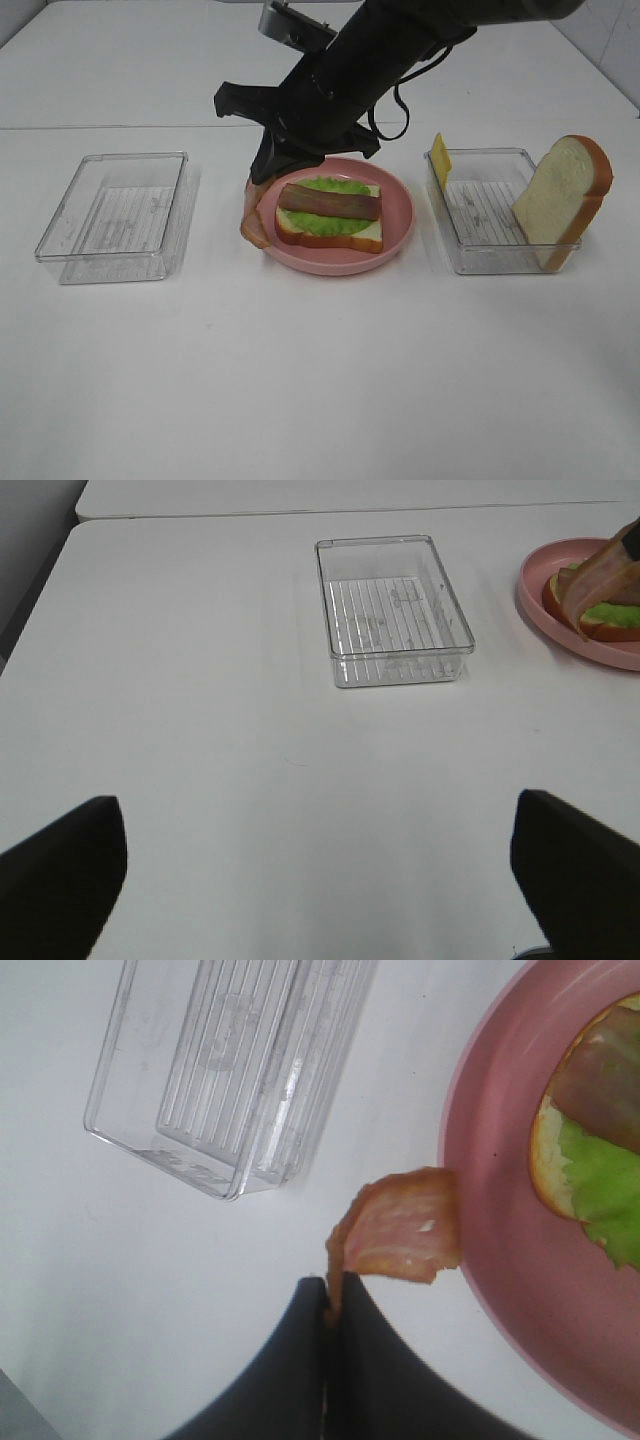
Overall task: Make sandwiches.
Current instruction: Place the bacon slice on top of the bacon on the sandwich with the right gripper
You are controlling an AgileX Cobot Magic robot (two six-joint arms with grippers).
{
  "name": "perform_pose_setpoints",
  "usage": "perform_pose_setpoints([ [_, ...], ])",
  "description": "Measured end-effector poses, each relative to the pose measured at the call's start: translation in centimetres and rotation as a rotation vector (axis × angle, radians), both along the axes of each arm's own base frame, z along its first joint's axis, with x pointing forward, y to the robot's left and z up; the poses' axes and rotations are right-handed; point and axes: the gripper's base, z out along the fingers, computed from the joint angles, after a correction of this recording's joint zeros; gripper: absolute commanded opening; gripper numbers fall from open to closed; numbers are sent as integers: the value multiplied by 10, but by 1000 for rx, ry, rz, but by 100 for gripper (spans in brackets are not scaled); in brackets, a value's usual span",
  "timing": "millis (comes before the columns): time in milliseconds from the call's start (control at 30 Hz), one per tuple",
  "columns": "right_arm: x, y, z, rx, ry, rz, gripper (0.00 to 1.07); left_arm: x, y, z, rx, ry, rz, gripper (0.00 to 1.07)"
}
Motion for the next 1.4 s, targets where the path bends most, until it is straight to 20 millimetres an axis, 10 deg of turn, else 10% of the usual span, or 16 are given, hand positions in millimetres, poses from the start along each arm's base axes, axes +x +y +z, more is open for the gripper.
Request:
perform_pose_setpoints([
  [1400,28,-34,-23,-492,-360,141,0,0,0,0,0,0,0,98],
])
